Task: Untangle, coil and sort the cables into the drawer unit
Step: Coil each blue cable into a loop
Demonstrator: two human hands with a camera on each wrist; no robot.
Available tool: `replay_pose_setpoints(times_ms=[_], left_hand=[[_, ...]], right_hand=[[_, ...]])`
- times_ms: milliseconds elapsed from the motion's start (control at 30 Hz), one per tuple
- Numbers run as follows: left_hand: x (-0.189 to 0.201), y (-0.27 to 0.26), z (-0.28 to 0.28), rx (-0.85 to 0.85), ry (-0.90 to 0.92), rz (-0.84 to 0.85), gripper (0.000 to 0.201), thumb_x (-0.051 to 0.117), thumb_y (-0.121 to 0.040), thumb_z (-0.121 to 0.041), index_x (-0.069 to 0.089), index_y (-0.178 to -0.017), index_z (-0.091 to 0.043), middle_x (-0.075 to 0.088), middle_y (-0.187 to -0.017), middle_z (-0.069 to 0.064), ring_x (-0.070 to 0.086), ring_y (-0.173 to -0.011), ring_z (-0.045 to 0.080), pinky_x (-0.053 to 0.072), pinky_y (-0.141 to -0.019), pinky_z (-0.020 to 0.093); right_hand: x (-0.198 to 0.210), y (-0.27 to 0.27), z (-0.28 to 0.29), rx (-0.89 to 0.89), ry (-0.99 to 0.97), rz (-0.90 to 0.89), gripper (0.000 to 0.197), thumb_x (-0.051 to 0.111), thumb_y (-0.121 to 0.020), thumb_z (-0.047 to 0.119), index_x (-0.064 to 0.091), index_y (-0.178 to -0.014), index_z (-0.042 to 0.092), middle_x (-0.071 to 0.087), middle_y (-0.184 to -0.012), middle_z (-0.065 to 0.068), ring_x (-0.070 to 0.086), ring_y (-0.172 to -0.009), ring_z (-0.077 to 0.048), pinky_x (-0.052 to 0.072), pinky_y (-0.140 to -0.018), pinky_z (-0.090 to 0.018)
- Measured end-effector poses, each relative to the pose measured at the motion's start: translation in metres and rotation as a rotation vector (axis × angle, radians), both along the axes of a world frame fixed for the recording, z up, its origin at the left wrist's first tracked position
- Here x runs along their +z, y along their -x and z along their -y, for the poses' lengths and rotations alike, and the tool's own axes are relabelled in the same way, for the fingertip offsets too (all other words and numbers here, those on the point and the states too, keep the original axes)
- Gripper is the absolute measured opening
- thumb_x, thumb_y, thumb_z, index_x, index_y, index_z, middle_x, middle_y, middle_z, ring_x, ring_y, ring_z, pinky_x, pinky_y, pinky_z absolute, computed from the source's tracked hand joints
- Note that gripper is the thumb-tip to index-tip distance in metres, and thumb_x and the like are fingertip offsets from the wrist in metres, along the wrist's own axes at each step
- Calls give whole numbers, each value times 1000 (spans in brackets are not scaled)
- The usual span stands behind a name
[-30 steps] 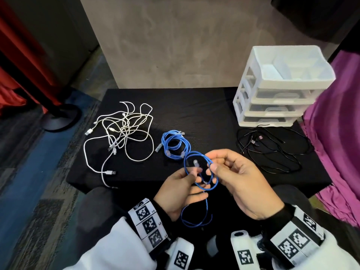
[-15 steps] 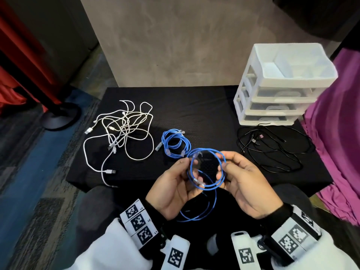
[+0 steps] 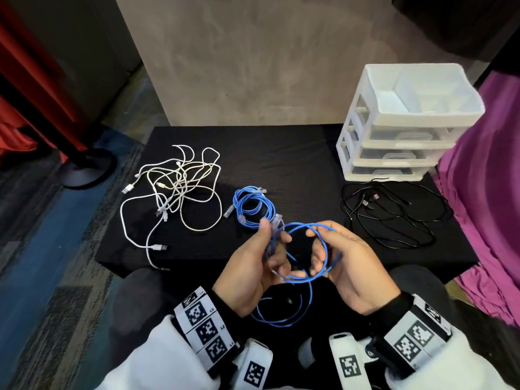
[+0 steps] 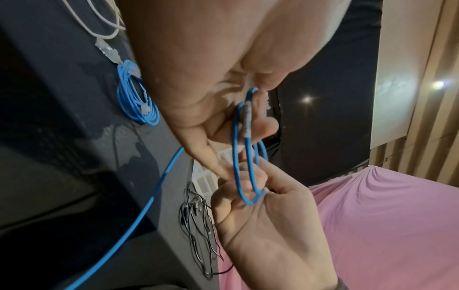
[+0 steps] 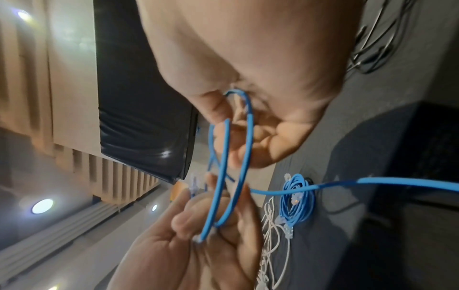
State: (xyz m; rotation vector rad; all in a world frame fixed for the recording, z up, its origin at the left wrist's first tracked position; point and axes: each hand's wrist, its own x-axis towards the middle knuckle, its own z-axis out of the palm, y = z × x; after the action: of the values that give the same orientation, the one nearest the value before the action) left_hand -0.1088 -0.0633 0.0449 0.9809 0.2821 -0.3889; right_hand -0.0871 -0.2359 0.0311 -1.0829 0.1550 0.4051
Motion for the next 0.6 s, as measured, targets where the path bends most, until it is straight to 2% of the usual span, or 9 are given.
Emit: replay_pose_setpoints(times_ms=[67, 133, 200, 300, 367, 433, 533, 600], left_hand=[[-1, -2, -2, 91, 0, 14, 44, 39, -103, -49, 56, -97, -8, 24, -58, -1, 33, -49, 12, 52, -58, 32], [2, -4, -7, 120, 0, 22, 41, 40, -105, -45, 57, -93, -10, 22, -57, -2, 27, -48, 9, 50, -52, 29], [8, -7, -13, 91, -3, 34, 39, 41, -106, -44, 56, -89, -11, 20, -55, -5, 20, -46, 7, 36, -42, 20], [14, -9, -20, -15, -2, 27, 40, 43, -104, -46, 56, -86, -13, 16, -57, -6, 15, -44, 4, 20, -37, 15], [17, -9, -24, -86, 41, -4, 40, 45, -103, -47, 58, -86, -14, 13, -58, -6, 11, -45, 3, 16, -35, 14], [19, -10, -31, -123, 74, -46, 41, 44, -103, -47, 61, -87, -13, 14, -59, -7, 8, -46, 3, 13, -34, 14], [22, -12, -45, -175, 88, -109, 40, 43, -105, -43, 63, -91, -11, 17, -57, -8, 7, -47, 3, 10, -34, 14], [23, -13, -55, -211, 65, -135, 37, 43, -104, -38, 63, -91, -10, 18, -57, -9, 6, -47, 3, 9, -34, 14]], right_hand=[[0, 4, 7, 157, -94, 68, 31, 61, -99, 23, 64, -116, -3, 56, -88, -20, 56, -79, -30, 55, -71, -37], [-4, 5, 13, 266, -90, 143, 55, 68, -95, 41, 61, -129, -2, 61, -120, -19, 59, -109, -27, 51, -91, -44], [-6, 4, 13, 253, -64, 176, 61, 68, -91, 53, 65, -130, 7, 62, -134, -12, 58, -121, -19, 47, -96, -43], [-7, 3, 6, 258, -23, 168, 49, 54, -96, 41, 65, -133, 11, 65, -143, -8, 58, -131, -16, 46, -100, -37], [-10, 1, 2, 313, 14, 164, 43, 59, -90, 28, 71, -128, 11, 71, -132, -9, 64, -125, -18, 47, -101, -32], [-12, -2, 2, 396, 145, 236, 33, 58, -92, 19, 74, -118, 6, 75, -106, -14, 68, -102, -21, 48, -96, -30], [-8, -10, 8, 511, 343, 365, 24, 54, -102, 23, 76, -102, 14, 66, -81, -14, 62, -78, -21, 50, -84, -30], [-4, -20, 15, 410, 408, 405, 25, 56, -102, 33, 76, -94, 20, 54, -69, -11, 52, -62, -20, 45, -66, -31]])
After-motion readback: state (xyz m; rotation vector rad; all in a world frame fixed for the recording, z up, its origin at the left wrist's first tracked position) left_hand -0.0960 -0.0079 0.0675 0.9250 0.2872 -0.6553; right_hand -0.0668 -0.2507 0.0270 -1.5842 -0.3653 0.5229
